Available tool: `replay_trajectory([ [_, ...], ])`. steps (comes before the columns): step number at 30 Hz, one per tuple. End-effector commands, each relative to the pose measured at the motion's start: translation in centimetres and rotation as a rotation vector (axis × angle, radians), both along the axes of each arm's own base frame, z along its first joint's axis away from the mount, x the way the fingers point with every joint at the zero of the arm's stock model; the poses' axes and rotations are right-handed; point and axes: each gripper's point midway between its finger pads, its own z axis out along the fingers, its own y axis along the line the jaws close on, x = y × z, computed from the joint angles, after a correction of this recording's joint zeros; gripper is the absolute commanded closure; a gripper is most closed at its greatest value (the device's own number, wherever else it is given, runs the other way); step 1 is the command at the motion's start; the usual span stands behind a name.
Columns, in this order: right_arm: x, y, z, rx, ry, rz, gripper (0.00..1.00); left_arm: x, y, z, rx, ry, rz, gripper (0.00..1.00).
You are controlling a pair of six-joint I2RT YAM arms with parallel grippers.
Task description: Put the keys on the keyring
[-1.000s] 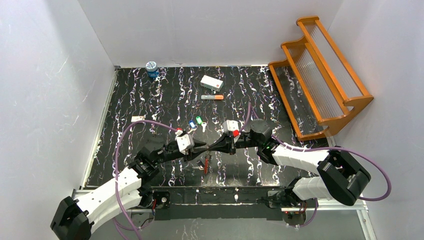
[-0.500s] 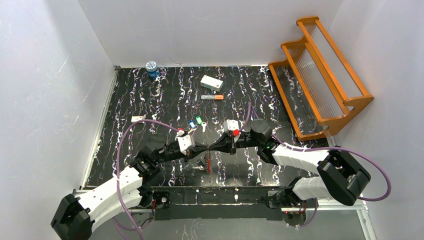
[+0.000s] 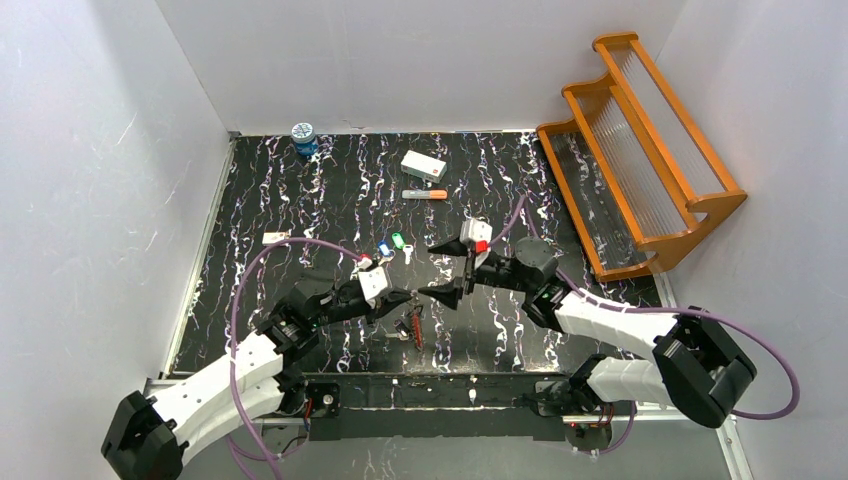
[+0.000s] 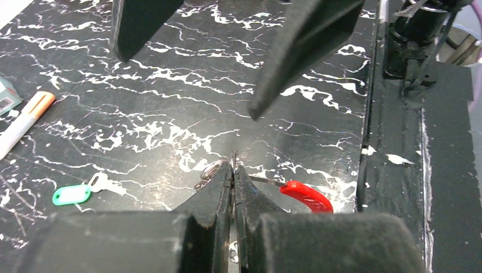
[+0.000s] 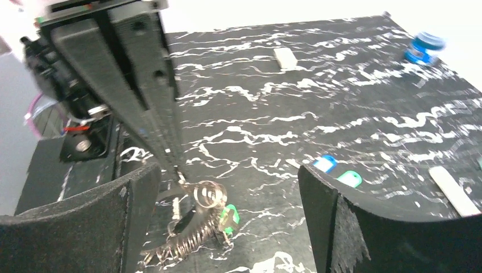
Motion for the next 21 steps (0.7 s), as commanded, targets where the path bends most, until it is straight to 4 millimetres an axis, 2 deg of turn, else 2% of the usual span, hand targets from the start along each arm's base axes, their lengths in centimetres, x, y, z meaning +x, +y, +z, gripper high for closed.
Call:
replay_trajectory([
  [1,4.2,-1.0,2.3,0.059,0.136,-0.211,0.01,1.5,0.5,2.3,0.000,-0.031,0.085,1.00],
  [8,7.1,-1.5,2.1,0.023,0.319,-0.266,0.01,3.5,1.4,2.1,0.055,0.019,0.213,1.00],
  [13,9.2,-2.4,1.7,0.038,0.433,-0.334,0.01,5.2,2.7,2.0,0.109,0.032,0.319,1.00],
  [15,10.4,-3.0,1.2,0.036,0.493,-0.399,0.01,5.9,3.7,2.2,0.125,0.027,0.379,1.00],
  [21,12.8,-3.5,-2.6,-0.097,0.667,-0.507,0.01,6.9,8.7,3.7,0.198,-0.086,0.579,1.00],
])
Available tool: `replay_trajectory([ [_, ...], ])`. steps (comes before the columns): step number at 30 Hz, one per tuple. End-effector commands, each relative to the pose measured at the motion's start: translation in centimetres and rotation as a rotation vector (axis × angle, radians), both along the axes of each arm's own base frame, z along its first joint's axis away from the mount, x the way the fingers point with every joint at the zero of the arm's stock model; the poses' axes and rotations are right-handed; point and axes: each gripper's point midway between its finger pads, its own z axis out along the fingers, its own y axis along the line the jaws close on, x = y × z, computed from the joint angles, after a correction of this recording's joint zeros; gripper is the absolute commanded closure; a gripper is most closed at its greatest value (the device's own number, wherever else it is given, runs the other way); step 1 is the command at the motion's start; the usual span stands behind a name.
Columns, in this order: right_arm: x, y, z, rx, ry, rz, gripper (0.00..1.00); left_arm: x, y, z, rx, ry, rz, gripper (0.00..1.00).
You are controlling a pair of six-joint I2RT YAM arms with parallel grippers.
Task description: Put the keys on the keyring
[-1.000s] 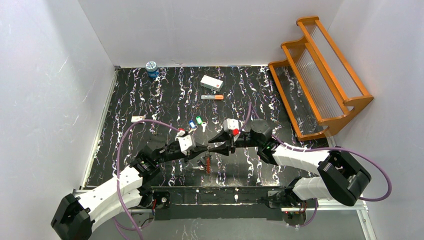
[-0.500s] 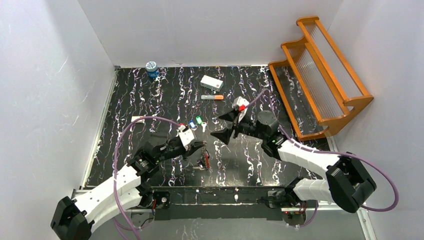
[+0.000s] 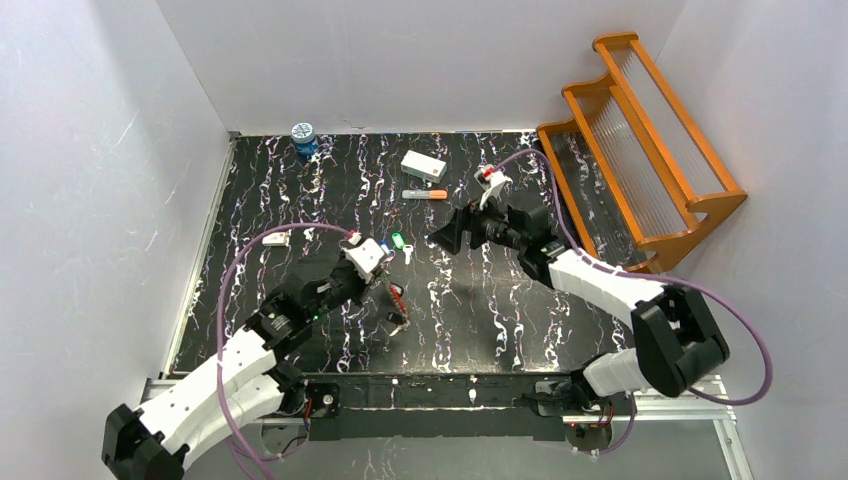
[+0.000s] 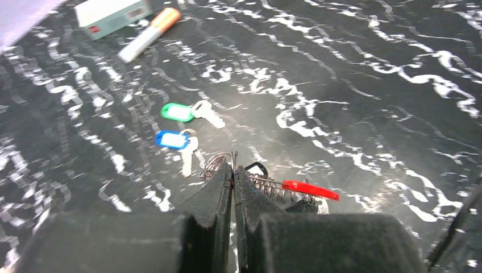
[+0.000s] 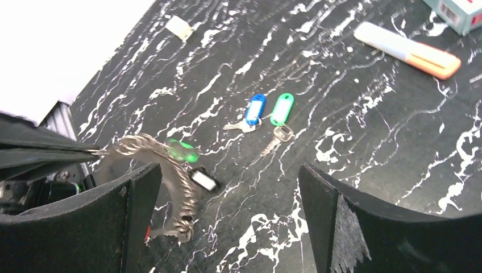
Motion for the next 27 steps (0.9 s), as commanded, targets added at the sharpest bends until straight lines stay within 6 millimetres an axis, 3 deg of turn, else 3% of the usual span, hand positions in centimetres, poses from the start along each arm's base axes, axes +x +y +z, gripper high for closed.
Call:
replay_trajectory([
  [1,2.0,0.0,-1.2,-0.056,0.143,-0.057,0.01,1.2,4.6,3.5,0.069,-0.141,0.183,1.00],
  [7,2.2,1.3,-2.5,-0.081,0.183,0.035,0.01,-0.1,8.8,6.5,0.176,-0.268,0.258,1.00],
  [11,2.6,2.4,-3.5,-0.096,0.206,0.086,0.05,-0.6,10.4,6.7,0.239,-0.287,0.277,1.00],
  [14,2.5,3.5,-4.2,-0.103,0.234,0.152,0.15,-0.7,9.6,5.2,0.253,-0.250,0.234,1.00],
  [22,3.6,5.9,-6.5,-0.188,0.227,0.219,0.33,-0.9,4.0,0.0,0.239,-0.143,-0.030,1.00],
  [27,4.8,7.3,-8.3,-0.305,0.173,0.209,0.39,-0.9,3.8,-1.8,0.302,-0.118,-0.067,1.00],
])
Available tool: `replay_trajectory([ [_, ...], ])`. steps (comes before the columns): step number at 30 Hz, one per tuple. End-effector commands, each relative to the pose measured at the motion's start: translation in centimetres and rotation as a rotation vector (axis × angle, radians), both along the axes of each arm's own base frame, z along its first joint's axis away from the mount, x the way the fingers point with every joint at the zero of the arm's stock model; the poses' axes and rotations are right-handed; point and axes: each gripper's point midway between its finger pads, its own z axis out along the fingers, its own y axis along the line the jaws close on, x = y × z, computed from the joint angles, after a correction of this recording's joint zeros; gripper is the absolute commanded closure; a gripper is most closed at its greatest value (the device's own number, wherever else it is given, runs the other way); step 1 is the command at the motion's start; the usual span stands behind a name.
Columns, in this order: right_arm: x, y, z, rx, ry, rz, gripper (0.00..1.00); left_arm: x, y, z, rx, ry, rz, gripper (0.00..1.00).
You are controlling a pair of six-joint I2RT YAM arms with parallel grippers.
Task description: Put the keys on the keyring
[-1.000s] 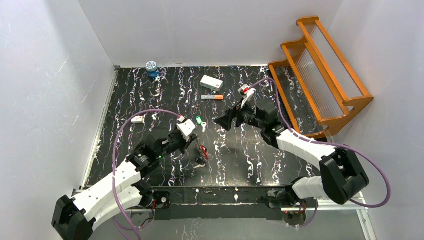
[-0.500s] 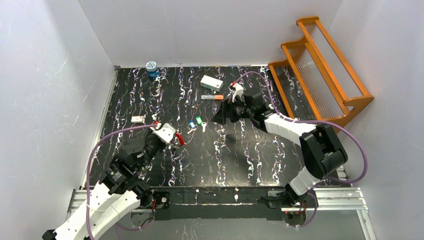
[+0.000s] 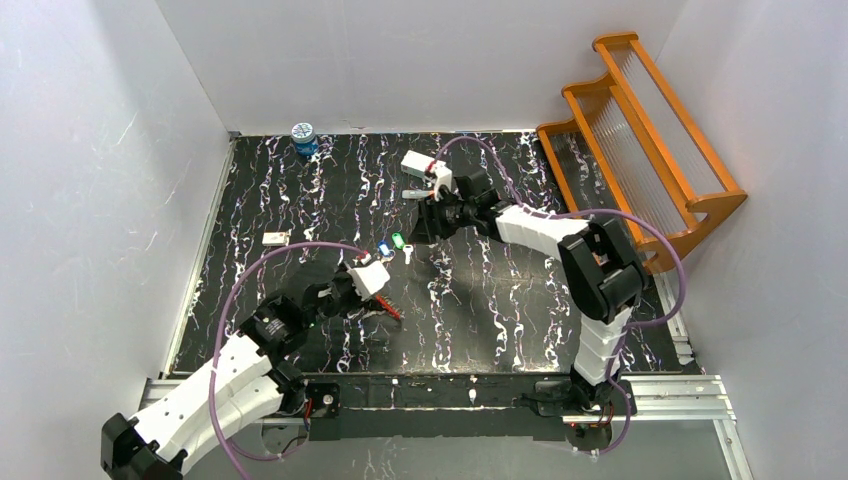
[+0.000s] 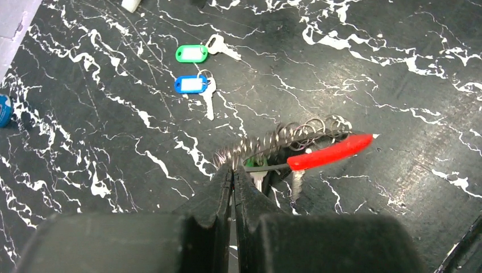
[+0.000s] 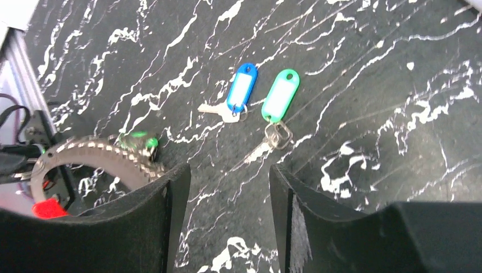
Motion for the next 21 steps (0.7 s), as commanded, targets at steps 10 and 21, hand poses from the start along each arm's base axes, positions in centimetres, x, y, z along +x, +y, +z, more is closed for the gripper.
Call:
replay_trajectory([
  [10,2.7,2.6,-3.8,-0.311,-0.293,0.140,0.39,0.2,-0.2,0.8,-0.008,-0.052,-0.026,1.00],
  [21,2.9,4.0,-4.7,-0.300,-0.350,0.250,0.55,0.1,-0.6,0.5,0.002,-0.035,-0.050,1.00],
])
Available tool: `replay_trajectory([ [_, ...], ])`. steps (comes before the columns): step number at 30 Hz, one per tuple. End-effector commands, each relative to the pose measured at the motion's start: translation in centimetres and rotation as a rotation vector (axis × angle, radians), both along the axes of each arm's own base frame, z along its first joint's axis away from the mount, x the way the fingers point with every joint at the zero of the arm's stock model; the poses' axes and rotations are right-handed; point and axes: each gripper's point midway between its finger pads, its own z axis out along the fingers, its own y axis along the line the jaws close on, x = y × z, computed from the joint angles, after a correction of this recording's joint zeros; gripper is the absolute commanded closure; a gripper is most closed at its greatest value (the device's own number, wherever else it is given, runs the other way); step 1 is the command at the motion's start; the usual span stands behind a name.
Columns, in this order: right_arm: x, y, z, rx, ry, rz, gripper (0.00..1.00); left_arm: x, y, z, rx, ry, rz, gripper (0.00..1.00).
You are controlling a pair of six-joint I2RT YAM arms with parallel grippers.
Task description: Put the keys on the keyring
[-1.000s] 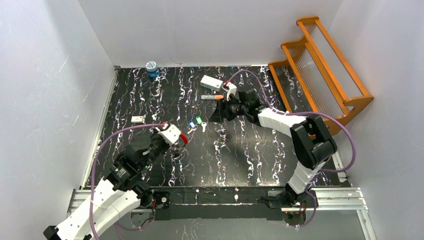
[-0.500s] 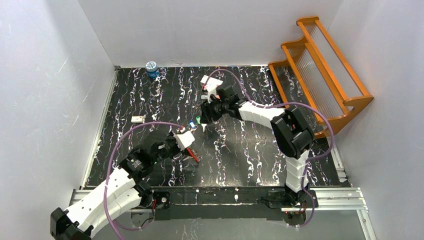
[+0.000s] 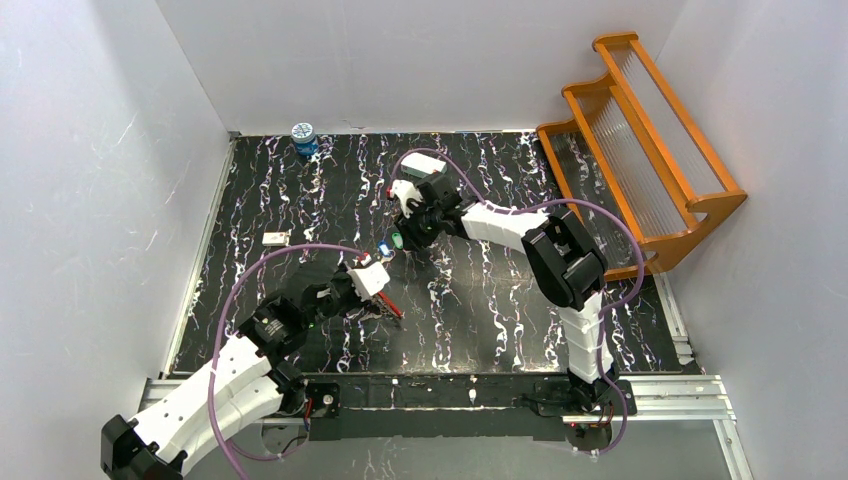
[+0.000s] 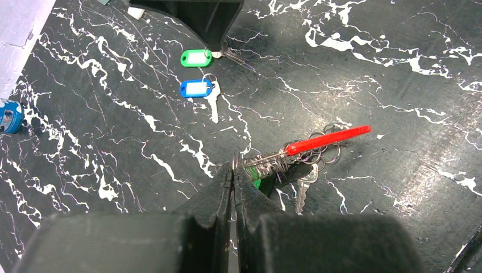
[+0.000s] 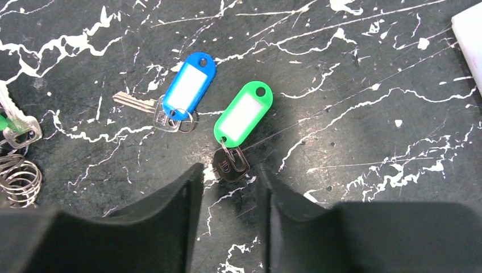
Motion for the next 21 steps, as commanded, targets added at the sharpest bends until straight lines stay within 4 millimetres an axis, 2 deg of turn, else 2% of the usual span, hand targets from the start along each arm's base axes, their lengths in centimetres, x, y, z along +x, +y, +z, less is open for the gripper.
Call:
replay_trajectory([
  [1,0.8,1.4,1.4,0.041,-0.054,0.073,0.60,0.2,-0.4,0.7,-0.018,-0.023,-0.016,1.00],
  [8,0.5,1.9,1.2,0.060,-0.046,0.106,0.70,0.2,-0.6,0.8,-0.035,-0.030,-0.024,1.00],
  [16,0.7,2.0,0.5,0.049,-0.040,0.108,0.70,0.2,-0.6,0.8,-0.030,-0.029,-0.025,1.00],
  [19,0.9,2.1,0.4,0.042,-0.034,0.108,0.88,0.2,-0.6,0.8,-0.032,-0.029,-0.024,1.00],
  [21,0.9,2.2,0.6,0.043,-0.036,0.111,0.93,0.1,-0.6,0.8,-0.032,-0.030,-0.025,1.00],
])
